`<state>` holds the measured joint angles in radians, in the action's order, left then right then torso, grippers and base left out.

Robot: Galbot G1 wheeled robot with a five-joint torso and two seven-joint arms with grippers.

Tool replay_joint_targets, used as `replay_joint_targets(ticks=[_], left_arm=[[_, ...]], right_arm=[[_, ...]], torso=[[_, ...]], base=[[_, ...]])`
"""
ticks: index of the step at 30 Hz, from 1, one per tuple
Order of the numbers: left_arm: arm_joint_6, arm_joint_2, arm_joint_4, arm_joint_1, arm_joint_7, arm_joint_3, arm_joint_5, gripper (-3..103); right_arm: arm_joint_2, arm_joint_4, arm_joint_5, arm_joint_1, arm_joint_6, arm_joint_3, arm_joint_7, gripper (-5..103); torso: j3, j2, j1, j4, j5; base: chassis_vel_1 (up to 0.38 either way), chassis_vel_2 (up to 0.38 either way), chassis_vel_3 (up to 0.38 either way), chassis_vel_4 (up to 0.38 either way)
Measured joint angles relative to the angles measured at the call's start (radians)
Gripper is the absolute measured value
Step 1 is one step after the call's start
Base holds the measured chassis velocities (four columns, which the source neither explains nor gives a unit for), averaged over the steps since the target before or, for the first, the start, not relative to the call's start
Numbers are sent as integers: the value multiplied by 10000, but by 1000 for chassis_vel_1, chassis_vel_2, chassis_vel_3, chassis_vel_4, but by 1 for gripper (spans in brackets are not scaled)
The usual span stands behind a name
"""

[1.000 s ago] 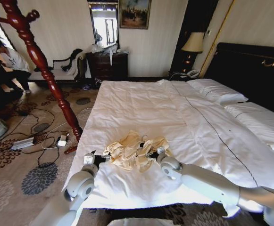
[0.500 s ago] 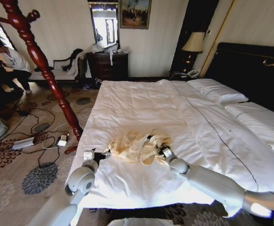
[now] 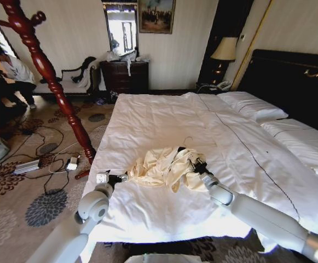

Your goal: Pick up the clothes from the bed and hang them on the clothes hanger.

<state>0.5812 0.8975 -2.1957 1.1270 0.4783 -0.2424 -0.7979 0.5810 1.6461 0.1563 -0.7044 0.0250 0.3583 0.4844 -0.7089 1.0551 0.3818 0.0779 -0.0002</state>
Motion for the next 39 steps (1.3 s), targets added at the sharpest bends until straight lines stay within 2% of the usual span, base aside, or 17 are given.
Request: replay_joint_targets(ticks=[1, 2, 5, 6, 10, 11, 15, 16, 17, 20, 21, 23, 24, 28, 39], left_arm=[[-161, -333, -99, -238, -214, -64, -36, 100], [-161, -333, -99, -238, -214, -64, -36, 100], [-296, -1751, -376, -1019, -455, -150, -188, 100], [-296, -1751, -376, -1019, -455, -150, -188, 100], [-403, -3740, -1008, -1951, -496, -113, -879, 100], [-403, -3740, -1008, -1951, -496, -113, -879, 100], [-587, -5597, -1698, -3160, -692, 4, -2788, 100], [-587, -5597, -1698, -3160, -692, 4, -2788, 100], [-583, -5948, -1747, -3393, -844, 5, -3180, 100], [-590, -6724, -1664, -3790, -1637, -4, -3489, 100], [-590, -6724, -1664, -3790, -1637, -4, -3489, 100], [-568, -7140, -1652, -3926, -2127, -40, -3877, 100], [-568, -7140, -1652, -3926, -2127, -40, -3877, 100], [-521, -7509, -1830, -4071, -2871, -176, -5286, 100], [-519, -7403, -1934, -3980, -2993, -79, -5816, 100]], right_arm=[[13, -1, -246, 50, 210, -177, 0, 24], [13, -1, -246, 50, 210, -177, 0, 24], [241, -104, -870, 325, 842, -586, 95, 24], [241, -104, -870, 325, 842, -586, 95, 24], [794, -410, -1695, 528, 1446, -947, 280, 24], [794, -410, -1695, 528, 1446, -947, 280, 24], [1438, -759, -2876, 594, 2099, -1214, 437, 24], [1438, -759, -2876, 594, 2099, -1214, 437, 24], [1601, -828, -3290, 615, 2319, -1300, 451, 24], [1931, -866, -4187, 630, 2917, -1579, 470, 24], [1931, -866, -4187, 630, 2917, -1579, 470, 24], [2091, -731, -4578, 592, 3317, -1716, 488, 24], [2091, -731, -4578, 592, 3317, -1716, 488, 24], [2273, -221, -5107, 509, 3793, -1957, 448, 24], [2507, 542, -5508, 532, 3878, -1705, 447, 24]], torso=[[0, 0, 1, 2, 1], [0, 0, 1, 2, 1], [0, 0, 2, -1, -1], [0, 0, 2, -1, -1], [0, 0, 1, -2, -2], [0, 0, 1, -2, -2], [0, 0, 1, 1, 2], [0, 0, 1, 1, 2], [0, 0, 1, 1, 3], [0, 0, 1, -2, -2], [0, 0, 1, -2, -2], [0, -1, 1, -1, -1], [0, -1, 1, -1, -1], [1, 0, 1, 0, 0], [1, 1, 0, 0, 0]], base=[[0, 0, 0, 0], [0, 0, 0, 0], [0, 0, 0, 0], [0, 0, 0, 0], [0, 0, 0, 0], [0, 0, 0, 0], [0, 0, 0, 0], [0, 0, 0, 0], [0, 0, 0, 0], [0, 0, 0, 0], [0, 0, 0, 0], [0, 0, 0, 0], [0, 0, 0, 0], [0, 0, 0, 0], [0, 0, 0, 0]])
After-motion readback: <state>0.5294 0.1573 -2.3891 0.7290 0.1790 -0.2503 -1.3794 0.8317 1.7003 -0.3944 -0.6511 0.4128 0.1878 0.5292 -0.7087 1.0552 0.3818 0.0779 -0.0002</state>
